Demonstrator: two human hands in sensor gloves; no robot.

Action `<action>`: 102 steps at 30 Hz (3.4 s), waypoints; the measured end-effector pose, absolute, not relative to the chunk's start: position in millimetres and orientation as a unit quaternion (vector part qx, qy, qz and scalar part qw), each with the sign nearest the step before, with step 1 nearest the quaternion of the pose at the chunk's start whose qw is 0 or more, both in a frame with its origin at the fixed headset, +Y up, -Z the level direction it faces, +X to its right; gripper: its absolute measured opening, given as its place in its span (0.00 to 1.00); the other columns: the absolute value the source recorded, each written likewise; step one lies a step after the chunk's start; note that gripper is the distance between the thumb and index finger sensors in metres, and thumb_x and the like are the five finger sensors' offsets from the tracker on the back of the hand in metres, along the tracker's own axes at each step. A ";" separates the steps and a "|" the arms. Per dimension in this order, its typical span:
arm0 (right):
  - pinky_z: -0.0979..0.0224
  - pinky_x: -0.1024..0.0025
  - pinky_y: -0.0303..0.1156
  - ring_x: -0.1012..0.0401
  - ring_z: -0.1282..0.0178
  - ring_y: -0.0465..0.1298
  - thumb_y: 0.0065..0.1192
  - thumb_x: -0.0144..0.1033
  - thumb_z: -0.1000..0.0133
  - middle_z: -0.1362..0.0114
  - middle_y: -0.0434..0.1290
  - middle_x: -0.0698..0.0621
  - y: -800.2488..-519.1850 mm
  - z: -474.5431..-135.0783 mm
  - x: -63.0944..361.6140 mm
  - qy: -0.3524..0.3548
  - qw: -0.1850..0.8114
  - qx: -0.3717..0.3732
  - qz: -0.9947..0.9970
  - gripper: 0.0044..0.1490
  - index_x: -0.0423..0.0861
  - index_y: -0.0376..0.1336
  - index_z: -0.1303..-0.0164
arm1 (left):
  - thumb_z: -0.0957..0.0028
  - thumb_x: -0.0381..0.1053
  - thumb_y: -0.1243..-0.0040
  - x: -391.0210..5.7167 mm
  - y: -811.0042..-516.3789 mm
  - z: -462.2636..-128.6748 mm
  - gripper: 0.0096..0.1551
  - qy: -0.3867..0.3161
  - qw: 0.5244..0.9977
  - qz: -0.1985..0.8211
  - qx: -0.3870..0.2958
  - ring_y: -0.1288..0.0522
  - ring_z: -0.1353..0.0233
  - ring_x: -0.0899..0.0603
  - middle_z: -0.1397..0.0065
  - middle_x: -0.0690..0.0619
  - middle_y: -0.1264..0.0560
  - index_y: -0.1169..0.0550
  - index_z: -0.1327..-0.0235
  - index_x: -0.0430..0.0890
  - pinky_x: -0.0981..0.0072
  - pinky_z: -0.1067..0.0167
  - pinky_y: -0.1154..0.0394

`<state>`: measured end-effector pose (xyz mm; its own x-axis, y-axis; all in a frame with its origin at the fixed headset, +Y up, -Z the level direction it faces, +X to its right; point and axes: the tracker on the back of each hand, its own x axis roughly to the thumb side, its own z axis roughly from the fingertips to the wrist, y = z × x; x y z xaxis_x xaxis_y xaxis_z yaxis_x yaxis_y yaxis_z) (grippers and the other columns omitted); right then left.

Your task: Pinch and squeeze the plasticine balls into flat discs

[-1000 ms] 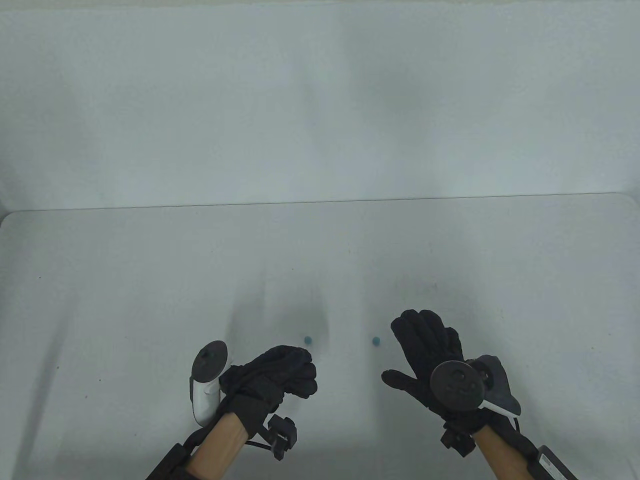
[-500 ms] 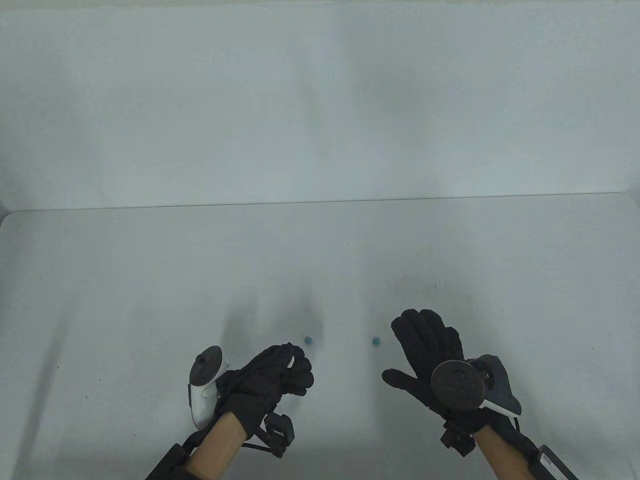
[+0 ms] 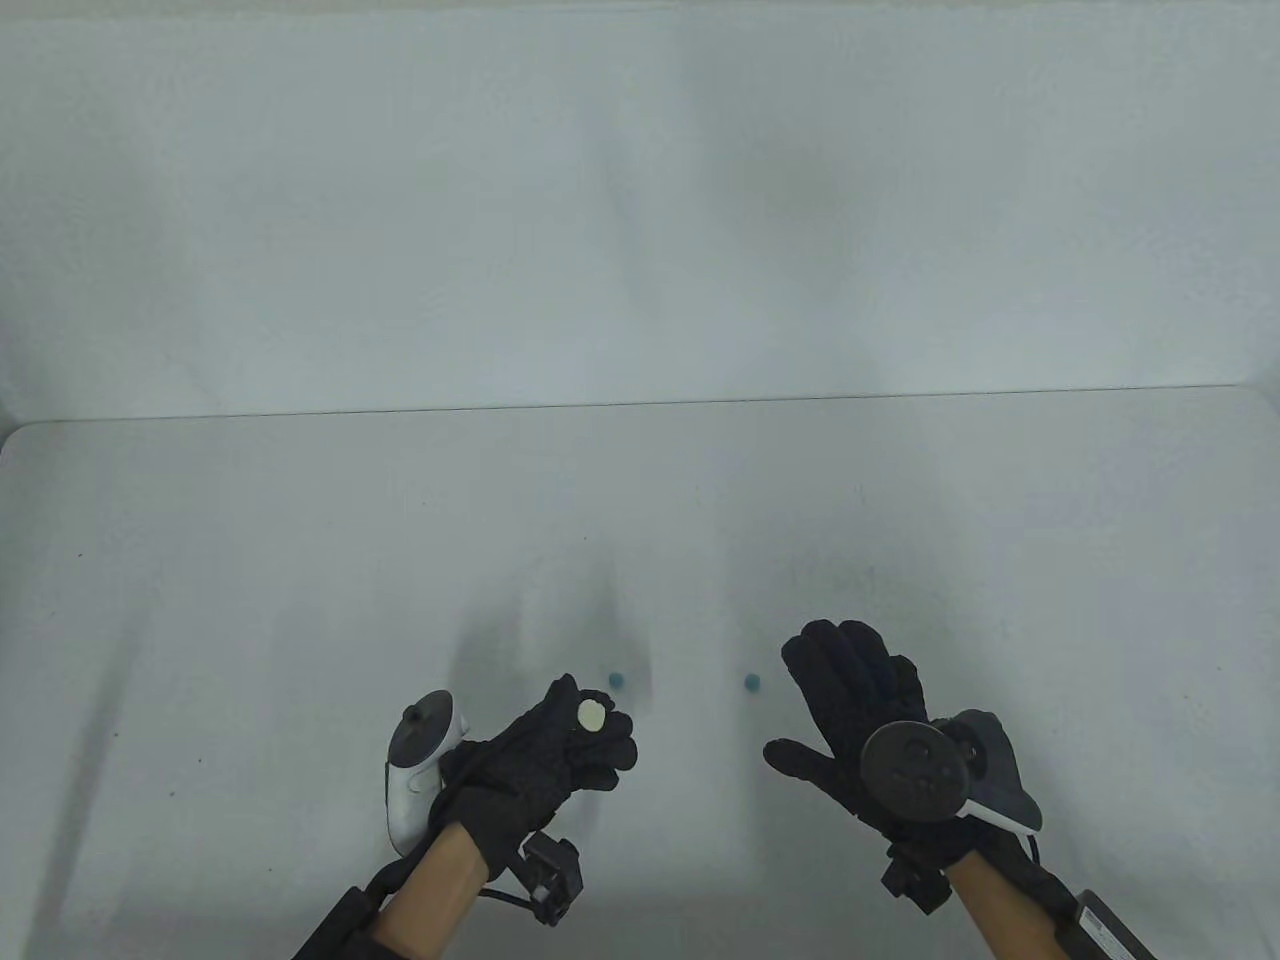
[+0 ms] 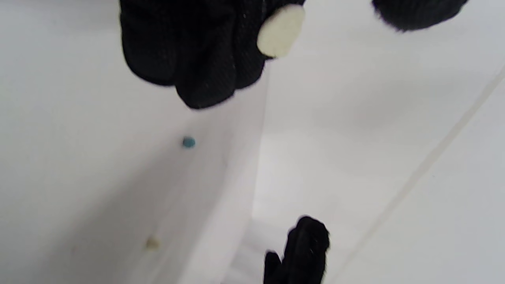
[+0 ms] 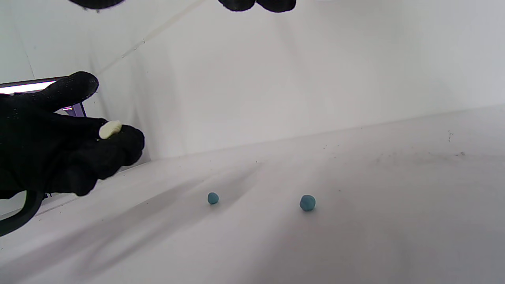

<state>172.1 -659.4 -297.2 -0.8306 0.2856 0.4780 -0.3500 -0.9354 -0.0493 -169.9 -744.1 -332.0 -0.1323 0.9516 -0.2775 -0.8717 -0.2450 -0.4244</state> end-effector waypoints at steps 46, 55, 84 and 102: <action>0.23 0.26 0.51 0.35 0.12 0.47 0.40 0.70 0.41 0.09 0.45 0.39 -658.2 -296.3 172.4 -0.073 0.165 0.237 0.955 0.56 0.43 0.43 0.12 | 0.43 0.49 0.40 -170.9 -736.5 -331.0 0.26 -0.027 0.655 0.722 -0.224 0.13 0.50 0.49 0.43 0.47 0.20 0.27 0.36 0.38 0.56 0.42 0.19; 0.23 0.26 0.50 0.35 0.12 0.47 0.40 0.70 0.41 0.09 0.45 0.39 -658.5 -296.7 172.7 -0.072 0.166 0.238 0.954 0.56 0.43 0.43 0.12 | 0.43 0.66 0.47 -170.6 -738.4 -330.2 0.48 -0.051 0.631 0.740 -0.228 0.20 0.37 0.38 0.32 0.39 0.27 0.36 0.23 0.32 0.46 0.35 0.27; 0.23 0.26 0.50 0.35 0.12 0.47 0.40 0.70 0.41 0.09 0.45 0.39 -659.6 -296.7 172.1 -0.069 0.165 0.240 0.954 0.56 0.43 0.43 0.12 | 0.38 0.54 0.49 -177.5 -738.2 -332.7 0.26 -0.032 0.641 0.732 -0.229 0.11 0.47 0.43 0.45 0.46 0.16 0.22 0.41 0.37 0.54 0.44 0.18; 0.23 0.26 0.51 0.35 0.12 0.47 0.39 0.70 0.41 0.09 0.45 0.39 -659.4 -296.4 171.9 -0.070 0.166 0.241 0.954 0.56 0.43 0.43 0.12 | 0.40 0.62 0.52 -174.1 -733.4 -333.2 0.44 -0.082 0.607 0.753 -0.238 0.21 0.31 0.34 0.28 0.36 0.28 0.37 0.24 0.30 0.47 0.33 0.27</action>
